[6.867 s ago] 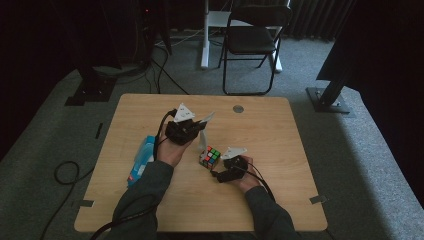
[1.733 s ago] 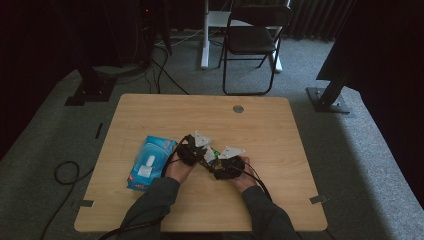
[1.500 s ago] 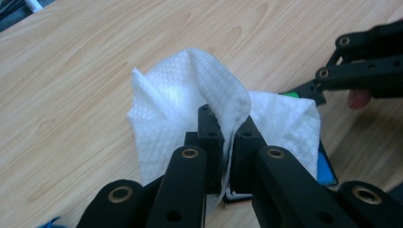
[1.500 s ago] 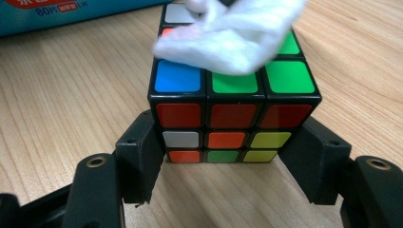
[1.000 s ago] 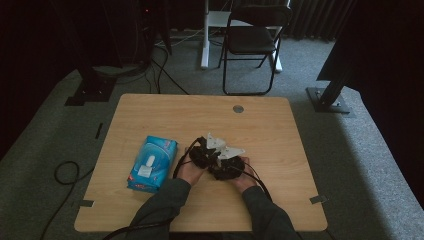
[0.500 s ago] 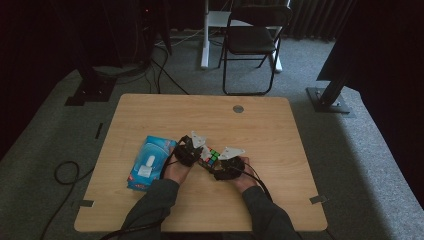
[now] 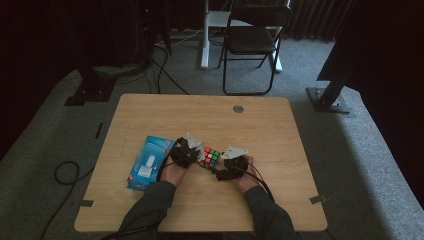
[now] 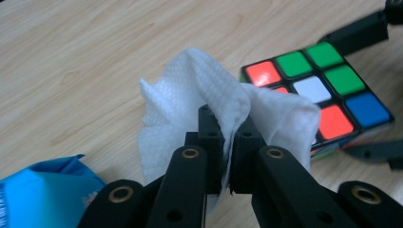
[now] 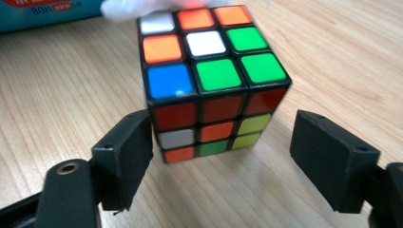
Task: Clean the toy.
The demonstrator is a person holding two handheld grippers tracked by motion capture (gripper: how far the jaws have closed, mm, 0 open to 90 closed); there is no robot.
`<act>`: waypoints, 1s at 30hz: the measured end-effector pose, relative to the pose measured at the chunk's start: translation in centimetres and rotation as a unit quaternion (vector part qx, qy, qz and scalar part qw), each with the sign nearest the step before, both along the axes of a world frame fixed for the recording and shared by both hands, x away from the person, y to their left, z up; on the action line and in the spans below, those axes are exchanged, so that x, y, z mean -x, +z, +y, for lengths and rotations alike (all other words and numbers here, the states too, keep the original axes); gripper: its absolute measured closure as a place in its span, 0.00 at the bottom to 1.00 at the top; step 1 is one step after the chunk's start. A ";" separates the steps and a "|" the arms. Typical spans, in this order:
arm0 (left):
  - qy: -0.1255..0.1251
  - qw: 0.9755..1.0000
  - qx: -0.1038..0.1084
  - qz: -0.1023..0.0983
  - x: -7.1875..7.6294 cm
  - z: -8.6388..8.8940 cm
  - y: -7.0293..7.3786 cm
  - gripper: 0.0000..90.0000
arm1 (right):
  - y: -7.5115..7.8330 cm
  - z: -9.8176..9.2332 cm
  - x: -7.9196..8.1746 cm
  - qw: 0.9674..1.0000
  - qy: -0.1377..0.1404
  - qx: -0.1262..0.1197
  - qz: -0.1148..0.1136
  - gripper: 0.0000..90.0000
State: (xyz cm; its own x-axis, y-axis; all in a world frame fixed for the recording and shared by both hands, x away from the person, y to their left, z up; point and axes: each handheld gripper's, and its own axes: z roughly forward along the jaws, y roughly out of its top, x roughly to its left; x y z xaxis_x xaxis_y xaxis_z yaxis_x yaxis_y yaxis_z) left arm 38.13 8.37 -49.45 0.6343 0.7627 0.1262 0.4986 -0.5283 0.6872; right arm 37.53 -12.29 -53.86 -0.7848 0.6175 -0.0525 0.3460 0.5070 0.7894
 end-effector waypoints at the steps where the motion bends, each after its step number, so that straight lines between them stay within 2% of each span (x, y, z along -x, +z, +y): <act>1: -0.003 1.000 0.000 0.001 0.1 -0.1 -0.1 0.96 | 0.1 -0.2 0.0 1.000 -0.001 0.001 -0.001 0.27; 7: -0.008 1.000 0.001 0.003 0.6 -0.4 -0.2 0.96 | 0.6 -1.2 0.1 1.000 0.003 -0.011 -0.002 0.37; 12: -0.013 1.000 0.008 0.008 0.9 -0.3 -0.3 0.96 | 1.8 -1.4 0.3 0.999 0.010 -0.046 -0.010 0.36; 14: -0.016 1.000 0.006 0.009 1.0 -0.5 -0.4 0.96 | 2.3 -1.3 0.4 0.998 0.009 -0.054 -0.018 0.38; 18: -0.029 0.999 0.020 0.015 1.0 -0.7 -0.6 0.96 | 2.8 -1.1 0.5 0.997 0.002 -0.078 -0.022 0.45; 22: -0.035 0.999 0.022 0.016 1.1 -1.2 -0.8 0.96 | 2.9 -0.9 0.4 0.997 -0.009 -0.078 -0.025 0.49; 24: -0.035 0.999 0.018 0.015 1.1 -1.3 -0.9 0.96 | 2.8 -0.9 0.0 0.997 -0.027 -0.074 -0.020 0.54; 30: -0.022 1.000 0.015 0.013 0.9 -0.9 -0.9 0.95 | 2.6 -0.9 -0.5 0.995 -0.048 -0.084 -0.009 0.53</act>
